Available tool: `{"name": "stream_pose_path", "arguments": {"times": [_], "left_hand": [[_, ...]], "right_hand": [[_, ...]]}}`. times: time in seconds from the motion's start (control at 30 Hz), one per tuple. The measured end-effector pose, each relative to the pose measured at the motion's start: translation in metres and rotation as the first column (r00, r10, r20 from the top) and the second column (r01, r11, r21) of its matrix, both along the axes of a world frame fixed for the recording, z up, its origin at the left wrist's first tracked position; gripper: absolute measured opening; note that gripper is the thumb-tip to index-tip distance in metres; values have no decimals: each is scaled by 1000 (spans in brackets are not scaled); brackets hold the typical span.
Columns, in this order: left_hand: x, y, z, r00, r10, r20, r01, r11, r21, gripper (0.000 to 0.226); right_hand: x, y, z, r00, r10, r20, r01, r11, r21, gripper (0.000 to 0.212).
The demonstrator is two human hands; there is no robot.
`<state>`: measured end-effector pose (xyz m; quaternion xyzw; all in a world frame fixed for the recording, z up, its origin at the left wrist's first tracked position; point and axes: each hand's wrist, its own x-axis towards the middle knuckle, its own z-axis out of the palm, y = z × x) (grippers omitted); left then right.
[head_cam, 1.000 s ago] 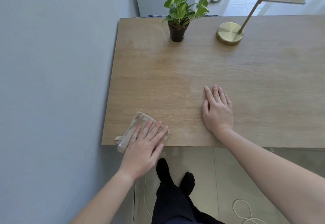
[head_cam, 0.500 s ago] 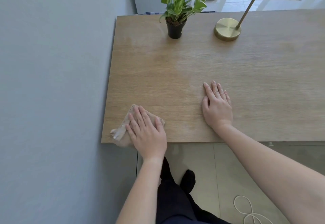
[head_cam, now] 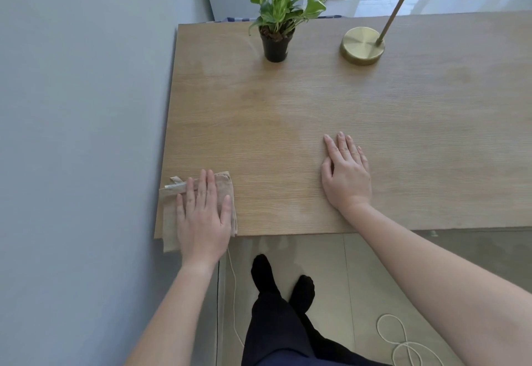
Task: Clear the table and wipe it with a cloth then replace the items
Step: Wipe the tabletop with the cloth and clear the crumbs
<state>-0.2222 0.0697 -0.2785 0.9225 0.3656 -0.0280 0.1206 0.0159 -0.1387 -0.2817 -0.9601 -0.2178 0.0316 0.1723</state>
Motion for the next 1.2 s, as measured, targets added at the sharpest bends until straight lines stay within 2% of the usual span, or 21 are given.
{"name": "stream_pose_path", "arguments": {"times": [0.13, 0.23, 0.33, 0.5, 0.73, 0.8, 0.87, 0.93, 1.0, 1.1, 1.2], "left_hand": [[-10, 18, -6, 995, -99, -12, 100, 994, 50, 69], [-6, 15, -9, 997, -69, -33, 71, 995, 67, 69], [3, 0, -9, 999, -32, -42, 35, 997, 73, 67], [37, -50, -5, 989, -147, -34, 149, 985, 92, 66], [68, -99, 0, 968, -250, 22, 249, 968, 35, 66], [64, -88, 8, 959, -274, 79, 278, 959, -51, 64], [53, -69, 19, 951, -205, 233, 243, 958, -151, 55], [41, -38, 30, 922, -44, 384, 127, 973, -194, 45], [30, 2, 30, 891, 78, 448, 8, 982, -187, 42], [20, 50, 13, 917, 92, 388, -57, 993, -101, 43], [18, 60, -3, 969, 12, 249, -6, 1000, -23, 49]], "right_hand": [[1, -2, 1, 1000, 6, 4, -6, 1000, -3, 63], [2, -2, 1, 1000, 12, 12, -12, 1000, -11, 63], [1, -2, 3, 1000, 15, 14, -15, 1000, -11, 62], [2, -3, 3, 999, 39, -14, -39, 999, 6, 57], [6, -10, 2, 991, 56, -123, -40, 990, 132, 55], [4, -8, 9, 983, 39, -179, -4, 981, 192, 54], [-13, -2, 19, 981, 43, -192, 1, 974, 225, 56], [-46, 11, 29, 984, 107, -144, -71, 969, 236, 60], [-90, 34, 37, 971, 201, -130, -161, 950, 268, 64], [-142, 78, 32, 946, 281, -160, -226, 928, 296, 64], [-162, 99, 11, 960, 224, -168, -183, 955, 232, 62]]}}
